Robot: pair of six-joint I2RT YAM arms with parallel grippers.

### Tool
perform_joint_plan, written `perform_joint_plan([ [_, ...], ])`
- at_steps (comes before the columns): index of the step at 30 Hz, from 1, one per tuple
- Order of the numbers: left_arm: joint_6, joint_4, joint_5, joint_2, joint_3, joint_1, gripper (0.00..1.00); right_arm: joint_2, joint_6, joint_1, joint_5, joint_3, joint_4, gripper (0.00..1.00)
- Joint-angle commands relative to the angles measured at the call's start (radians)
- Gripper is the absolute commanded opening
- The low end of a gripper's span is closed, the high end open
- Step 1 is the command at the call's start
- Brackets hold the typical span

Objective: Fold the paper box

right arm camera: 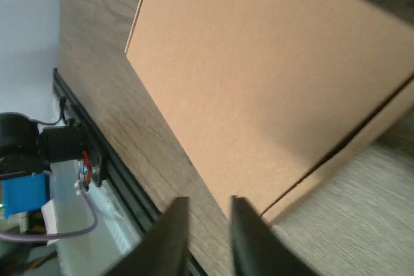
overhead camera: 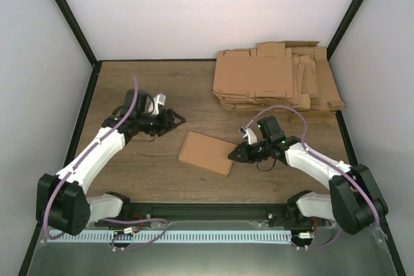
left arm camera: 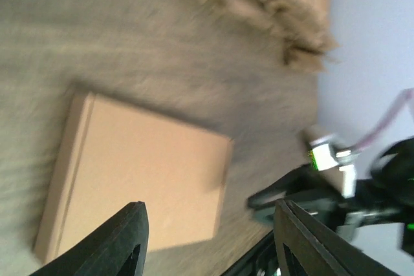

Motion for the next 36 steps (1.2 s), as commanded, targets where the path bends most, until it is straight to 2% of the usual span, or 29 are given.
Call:
perform_joint_plan([
  [1, 0.025, -0.088, 0.001, 0.002, -0.116, -0.017, 0.57, -0.095, -0.004, 0.0, 0.172, 0.09, -0.127, 0.37],
  [3, 0.014, -0.09, -0.01, 0.005, -0.146, -0.044, 0.57, -0.104, 0.001, 0.001, 0.208, 0.106, -0.159, 0.45],
  [5, -0.016, -0.09, -0.026, 0.006, -0.171, -0.084, 0.57, -0.102, 0.006, 0.001, 0.235, 0.099, -0.177, 0.46],
  [9, -0.11, -0.068, -0.053, -0.031, -0.232, -0.179, 0.5, -0.097, 0.024, 0.011, 0.203, 0.044, -0.156, 0.47],
  [11, -0.168, -0.022, -0.055, -0.063, -0.289, -0.217, 0.41, -0.092, 0.056, 0.02, 0.206, 0.028, -0.138, 0.53],
  [13, -0.216, 0.037, -0.055, -0.082, -0.346, -0.246, 0.3, -0.071, 0.091, 0.023, 0.235, 0.02, -0.127, 0.54],
  [14, -0.236, 0.067, -0.053, -0.083, -0.371, -0.255, 0.23, -0.053, 0.11, 0.023, 0.257, 0.018, -0.129, 0.52],
  [16, -0.261, 0.114, -0.039, -0.069, -0.406, -0.266, 0.1, -0.019, 0.13, 0.024, 0.261, 0.013, -0.117, 0.4],
  [17, -0.265, 0.125, -0.043, -0.062, -0.415, -0.271, 0.05, -0.001, 0.142, 0.028, 0.26, 0.014, -0.113, 0.38],
  [21, -0.264, 0.169, -0.054, -0.024, -0.446, -0.276, 0.04, 0.033, 0.187, 0.084, 0.301, 0.014, -0.108, 0.37],
  [26, -0.28, 0.287, -0.05, 0.05, -0.468, -0.276, 0.04, 0.04, 0.218, 0.09, 0.344, 0.015, -0.119, 0.4],
  [30, -0.302, 0.354, -0.092, 0.094, -0.478, -0.272, 0.04, 0.112, 0.24, 0.115, 0.297, 0.045, -0.056, 0.44],
  [34, -0.325, 0.446, -0.15, 0.153, -0.5, -0.205, 0.04, 0.312, 0.275, 0.191, 0.224, 0.212, 0.102, 0.49],
  [36, -0.292, 0.458, -0.156, 0.193, -0.488, -0.074, 0.04, 0.461, 0.288, 0.22, 0.165, 0.375, 0.19, 0.49],
])
